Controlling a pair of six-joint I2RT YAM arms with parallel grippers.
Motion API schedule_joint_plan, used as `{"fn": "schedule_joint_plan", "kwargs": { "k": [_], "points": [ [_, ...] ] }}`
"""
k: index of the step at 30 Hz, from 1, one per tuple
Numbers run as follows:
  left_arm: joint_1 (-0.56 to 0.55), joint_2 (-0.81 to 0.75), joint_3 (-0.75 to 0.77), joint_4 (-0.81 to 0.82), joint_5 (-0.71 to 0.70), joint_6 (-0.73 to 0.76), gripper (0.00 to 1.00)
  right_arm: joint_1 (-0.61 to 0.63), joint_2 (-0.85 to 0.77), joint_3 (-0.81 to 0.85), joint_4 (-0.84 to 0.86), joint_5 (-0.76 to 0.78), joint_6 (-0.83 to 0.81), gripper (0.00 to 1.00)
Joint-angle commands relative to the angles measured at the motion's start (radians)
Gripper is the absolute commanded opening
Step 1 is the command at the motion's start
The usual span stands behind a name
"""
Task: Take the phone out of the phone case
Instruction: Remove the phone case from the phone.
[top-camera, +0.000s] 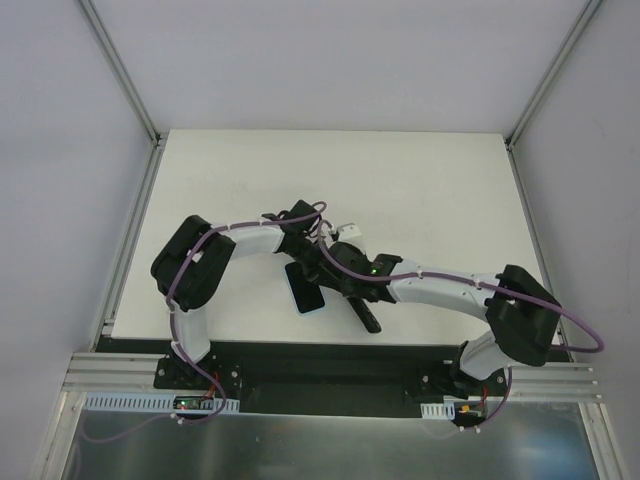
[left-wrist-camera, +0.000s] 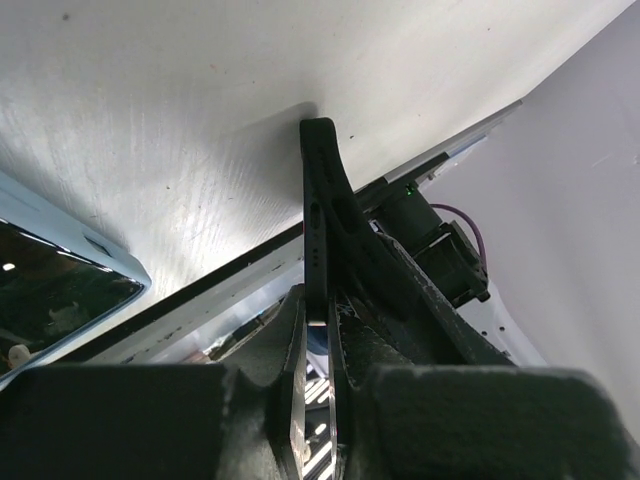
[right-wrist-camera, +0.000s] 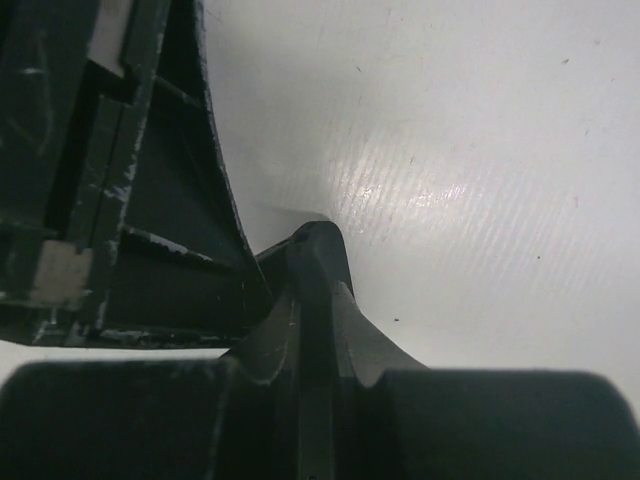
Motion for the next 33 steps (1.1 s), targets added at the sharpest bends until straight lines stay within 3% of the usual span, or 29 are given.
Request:
{"fn": "schedule_joint_plan", "kwargs": {
  "k": [1,7,10,23,33],
  "points": [
    [-0.041,0.003,-0.070,-0.037,-0.212,0.032,0.00,-0.040,-0.147,-0.052,0.116,-0.119,0.113,0.01],
    [-0.035,-0.053,-0.112,-0.037,-0.224,0.049,0.00,-0.219,-0.319,-0.201,0.212,-0.282,0.156,0.01],
    [-0.034,-0.070,-0.130,-0.037,-0.243,0.043,0.00,-0.276,-0.358,-0.207,0.177,-0.310,0.153,0.01],
    [-0.034,-0.147,-0.135,-0.039,-0.221,0.054,0.00,-0.343,-0.379,-0.083,-0.072,-0.106,0.075,0.01],
    [-0.037,-0.257,-0.173,-0.051,-0.188,0.066,0.00,-0.343,-0.289,0.067,-0.224,0.103,-0.031,0.01]
  ]
}}
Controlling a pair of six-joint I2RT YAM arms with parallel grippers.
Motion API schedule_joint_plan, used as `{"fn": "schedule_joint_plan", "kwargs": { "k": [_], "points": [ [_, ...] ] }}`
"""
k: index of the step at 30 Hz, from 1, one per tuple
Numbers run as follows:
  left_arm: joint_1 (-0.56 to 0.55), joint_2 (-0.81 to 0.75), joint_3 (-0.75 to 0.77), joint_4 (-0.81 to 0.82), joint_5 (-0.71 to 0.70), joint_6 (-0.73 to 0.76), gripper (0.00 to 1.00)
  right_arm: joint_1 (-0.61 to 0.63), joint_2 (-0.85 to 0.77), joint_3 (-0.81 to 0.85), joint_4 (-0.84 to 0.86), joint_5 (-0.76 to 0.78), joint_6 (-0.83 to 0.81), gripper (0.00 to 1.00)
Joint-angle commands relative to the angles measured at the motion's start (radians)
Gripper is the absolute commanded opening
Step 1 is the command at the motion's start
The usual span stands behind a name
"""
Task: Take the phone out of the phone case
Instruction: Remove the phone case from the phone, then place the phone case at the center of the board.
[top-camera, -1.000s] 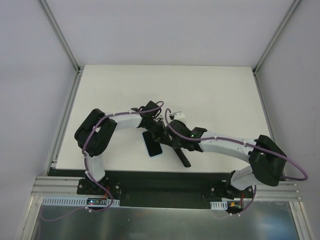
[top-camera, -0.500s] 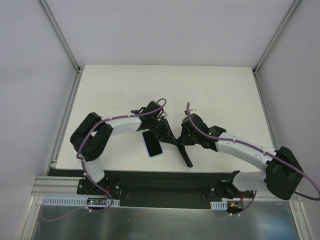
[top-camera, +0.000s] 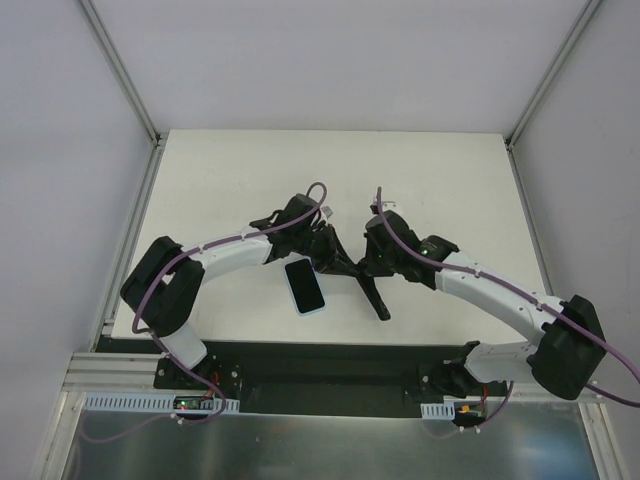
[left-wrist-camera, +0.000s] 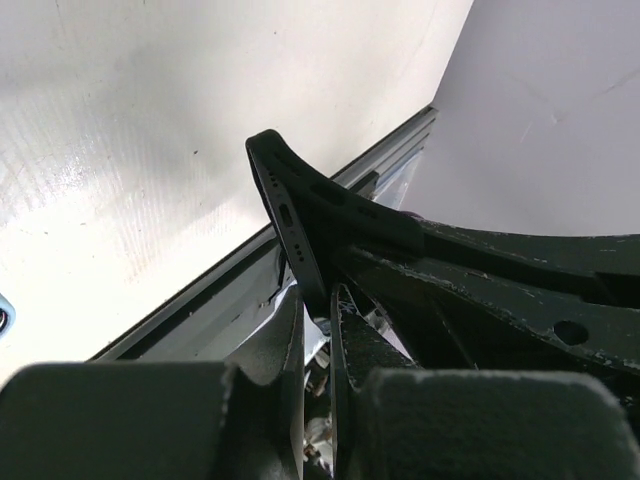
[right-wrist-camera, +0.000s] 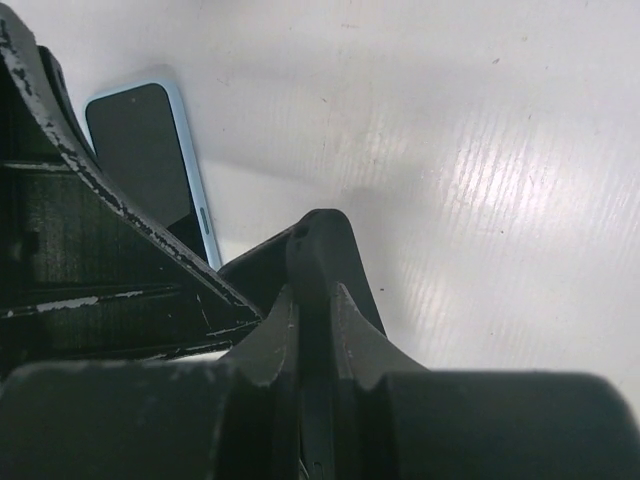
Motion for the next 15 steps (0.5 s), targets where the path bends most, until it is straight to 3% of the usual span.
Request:
{"fn": "schedule_joint_plan", "kwargs": {
  "k": [1,15],
  "points": [
    [0.020,-0.044,-0.084,-0.292,-0.070,0.099,0.00,-0.074,0.015,0.132,-0.195,0.395,-0.076,0.01],
    [0.008,-0.193,-0.069,-0.321,-0.076,0.102,0.00,-0.134,0.080,0.210,-0.215,0.386,-0.051,0.01]
  ]
}}
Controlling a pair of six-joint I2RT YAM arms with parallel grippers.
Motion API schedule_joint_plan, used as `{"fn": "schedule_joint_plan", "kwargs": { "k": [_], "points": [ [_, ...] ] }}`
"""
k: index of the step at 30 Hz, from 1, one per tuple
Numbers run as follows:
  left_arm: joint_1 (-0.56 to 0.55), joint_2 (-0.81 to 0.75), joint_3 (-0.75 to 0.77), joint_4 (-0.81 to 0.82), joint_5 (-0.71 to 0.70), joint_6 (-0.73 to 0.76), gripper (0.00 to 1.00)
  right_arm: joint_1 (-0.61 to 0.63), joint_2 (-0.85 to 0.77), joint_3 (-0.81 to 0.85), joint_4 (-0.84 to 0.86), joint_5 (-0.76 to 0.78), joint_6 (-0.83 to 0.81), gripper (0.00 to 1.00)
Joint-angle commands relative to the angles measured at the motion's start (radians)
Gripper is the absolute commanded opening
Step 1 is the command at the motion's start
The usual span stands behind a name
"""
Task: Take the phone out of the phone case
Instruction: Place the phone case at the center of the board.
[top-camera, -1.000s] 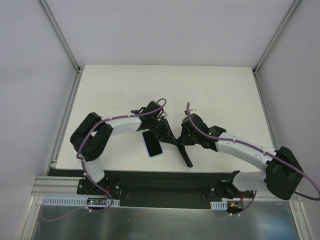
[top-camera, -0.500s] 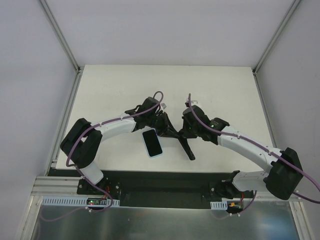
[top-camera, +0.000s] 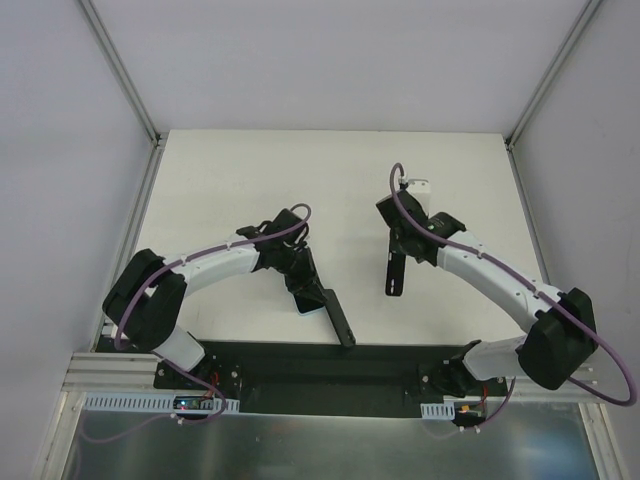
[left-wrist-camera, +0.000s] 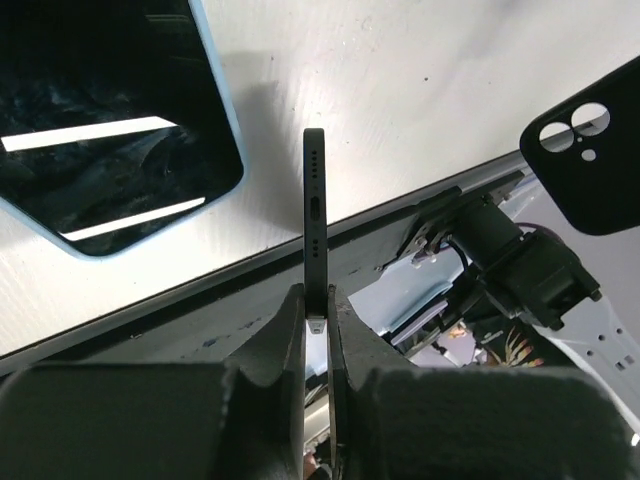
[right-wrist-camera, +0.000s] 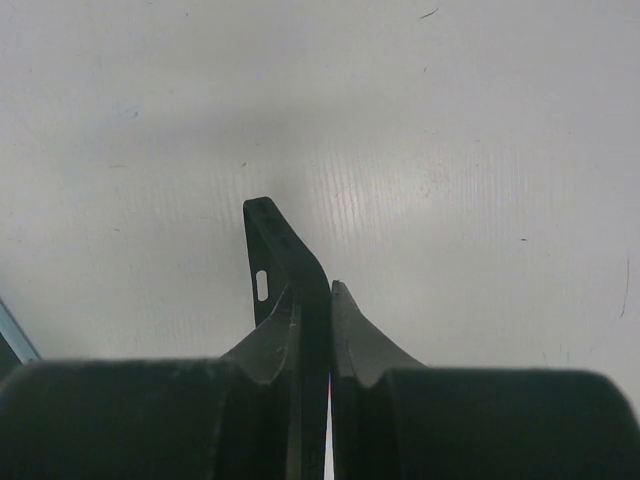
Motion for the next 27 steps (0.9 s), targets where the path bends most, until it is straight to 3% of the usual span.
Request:
{"fn": "schedule_joint_plan", "kwargs": {
  "k": [1,10,14,15,17,18,19,21,24,27],
  "points": [
    [-0.004,-0.073,0.044,-0.038,0.006,0.034,0.00,-0.023,-0.010,0.040,0.001,0.032,-0.007,0.01],
    [0.054,-0.063,0.222,-0.038,-0.011,0.033,0.00,-0.268,-0.058,-0.123,0.232,-0.227,-0.073,0.01],
    [0.170,-0.032,0.289,-0.038,0.032,0.043,0.00,-0.383,0.015,-0.135,0.298,-0.321,-0.070,0.02],
    [0.189,-0.030,0.305,-0.036,0.041,0.052,0.00,-0.415,0.036,-0.131,0.300,-0.321,-0.065,0.20],
    [0.252,-0.044,0.311,-0.038,0.045,0.069,0.00,-0.440,0.088,-0.111,0.300,-0.337,-0.059,0.46],
    [0.278,-0.050,0.316,-0.050,0.041,0.091,0.00,-0.454,0.099,-0.106,0.301,-0.329,-0.059,0.70],
    [0.302,-0.056,0.320,-0.062,0.035,0.106,0.00,-0.458,0.106,-0.100,0.302,-0.317,-0.056,0.77],
    [0.382,-0.050,0.352,-0.129,0.005,0.161,0.00,-0.471,0.105,-0.095,0.286,-0.267,-0.039,0.86],
    [0.440,-0.035,0.411,-0.246,-0.200,0.252,0.00,-0.484,0.080,-0.097,0.240,-0.202,-0.012,0.91],
    [0.499,-0.036,0.396,-0.291,-0.248,0.260,0.00,-0.484,-0.001,-0.161,0.254,-0.186,-0.009,0.93]
  ]
}}
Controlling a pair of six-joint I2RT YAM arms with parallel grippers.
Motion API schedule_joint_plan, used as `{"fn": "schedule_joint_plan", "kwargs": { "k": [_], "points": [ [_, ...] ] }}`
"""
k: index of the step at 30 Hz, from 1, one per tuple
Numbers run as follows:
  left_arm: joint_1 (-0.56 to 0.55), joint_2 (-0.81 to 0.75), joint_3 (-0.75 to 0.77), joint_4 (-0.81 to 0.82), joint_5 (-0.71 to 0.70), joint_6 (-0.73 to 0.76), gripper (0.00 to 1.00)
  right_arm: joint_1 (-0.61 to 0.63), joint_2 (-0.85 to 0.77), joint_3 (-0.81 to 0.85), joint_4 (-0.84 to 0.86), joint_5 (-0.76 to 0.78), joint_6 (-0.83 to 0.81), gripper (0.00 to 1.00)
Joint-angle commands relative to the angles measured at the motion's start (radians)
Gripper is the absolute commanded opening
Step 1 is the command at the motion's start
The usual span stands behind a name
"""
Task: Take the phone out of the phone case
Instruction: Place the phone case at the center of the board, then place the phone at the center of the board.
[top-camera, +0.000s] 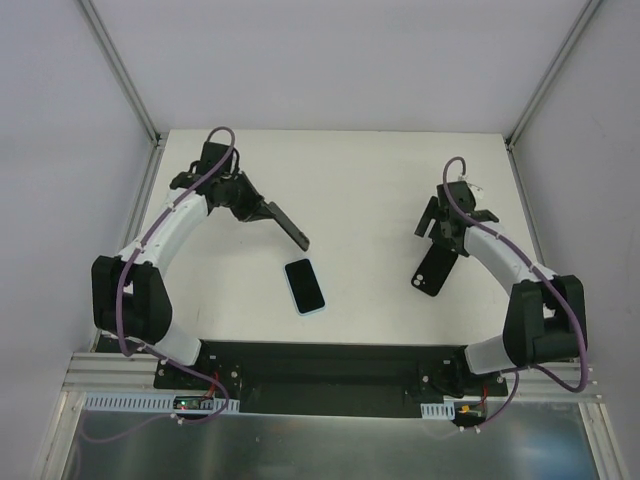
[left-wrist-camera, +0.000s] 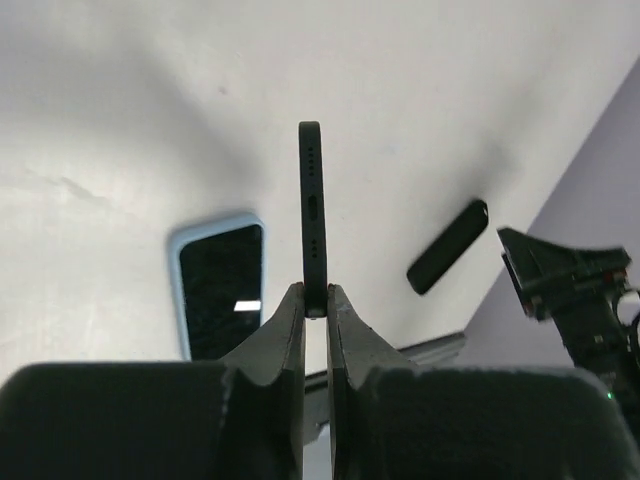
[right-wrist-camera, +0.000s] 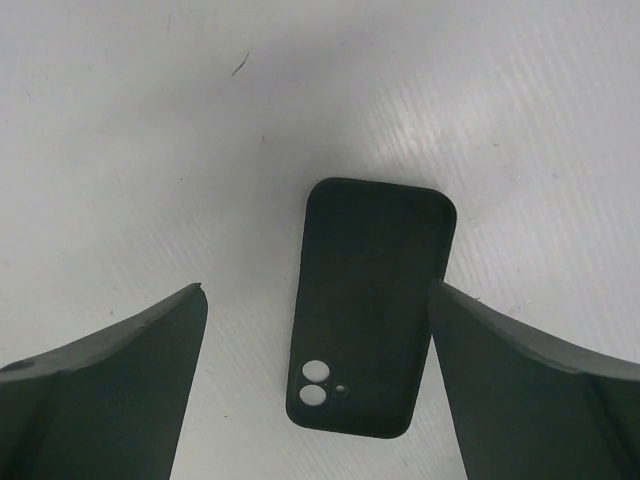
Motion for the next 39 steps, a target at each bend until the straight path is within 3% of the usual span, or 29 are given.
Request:
{"fn": "schedule_joint_plan", "kwargs": {
  "k": [1,5,9,14,22,27,34,39],
  "points": [
    [0.097,-0.007,0.050,-0.099,-0.128,0.080,0.00,-0.009,-0.150,-0.043,0.001,0.060,0.027,0.94],
    [0.158,0.058,0.139,-0.107,-0.141,0.123,0.00,-0.009,-0.270,-0.124,-0.011,-0.009,0.020,0.95],
    [0.174,0.225,0.452,-0.307,-0.217,0.214,0.00,-0.009,-0.390,-0.190,-0.063,-0.060,0.010,0.95],
    [0.181,0.358,0.576,-0.355,-0.254,0.228,0.00,-0.009,-0.533,-0.230,-0.132,-0.076,-0.003,0.96],
    [0.198,0.633,0.855,-0.429,-0.069,0.269,0.00,-0.009,-0.645,-0.279,-0.209,-0.133,0.000,0.96],
    [0.240,0.713,0.872,-0.437,0.186,0.251,0.00,-0.009,-0.697,-0.328,-0.244,-0.144,0.007,0.96],
    [0.272,0.742,0.849,-0.431,0.218,0.274,0.00,-0.002,-0.677,-0.336,-0.255,-0.152,0.025,0.98],
    [0.281,0.756,0.788,-0.380,0.247,0.280,0.00,0.093,-0.674,-0.302,-0.275,-0.118,0.057,0.96]
  ]
}}
